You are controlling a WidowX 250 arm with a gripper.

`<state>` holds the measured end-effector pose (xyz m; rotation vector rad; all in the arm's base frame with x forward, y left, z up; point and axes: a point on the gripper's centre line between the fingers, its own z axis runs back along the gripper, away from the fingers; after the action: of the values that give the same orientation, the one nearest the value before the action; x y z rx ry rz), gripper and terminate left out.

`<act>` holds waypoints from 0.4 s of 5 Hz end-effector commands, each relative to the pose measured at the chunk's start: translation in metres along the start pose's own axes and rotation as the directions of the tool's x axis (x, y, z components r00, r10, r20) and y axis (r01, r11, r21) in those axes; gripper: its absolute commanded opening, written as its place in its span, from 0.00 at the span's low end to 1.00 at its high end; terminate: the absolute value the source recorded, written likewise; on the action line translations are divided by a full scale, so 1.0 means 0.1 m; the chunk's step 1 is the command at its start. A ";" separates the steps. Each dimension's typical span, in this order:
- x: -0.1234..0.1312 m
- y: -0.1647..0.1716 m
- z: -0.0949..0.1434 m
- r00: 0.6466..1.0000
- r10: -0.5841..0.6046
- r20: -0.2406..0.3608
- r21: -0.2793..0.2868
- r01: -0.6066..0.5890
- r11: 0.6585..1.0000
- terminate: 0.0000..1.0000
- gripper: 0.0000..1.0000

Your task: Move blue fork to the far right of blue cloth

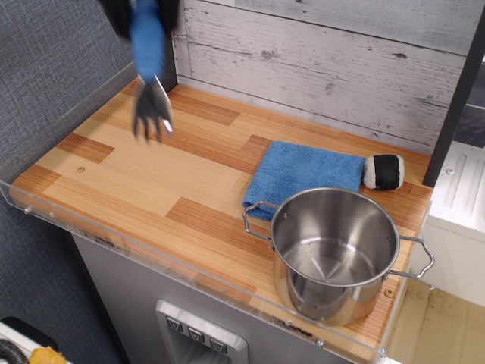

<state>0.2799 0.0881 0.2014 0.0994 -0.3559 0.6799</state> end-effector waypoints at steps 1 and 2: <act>0.63 0.11 -0.16 0.998 0.056 0.033 0.023 -0.057 0.998 0.00 0.00; 0.75 -0.02 -0.50 0.999 0.039 0.004 0.040 -0.039 0.998 0.00 0.00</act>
<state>0.3540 0.1436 0.1628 0.1307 -0.2860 0.7351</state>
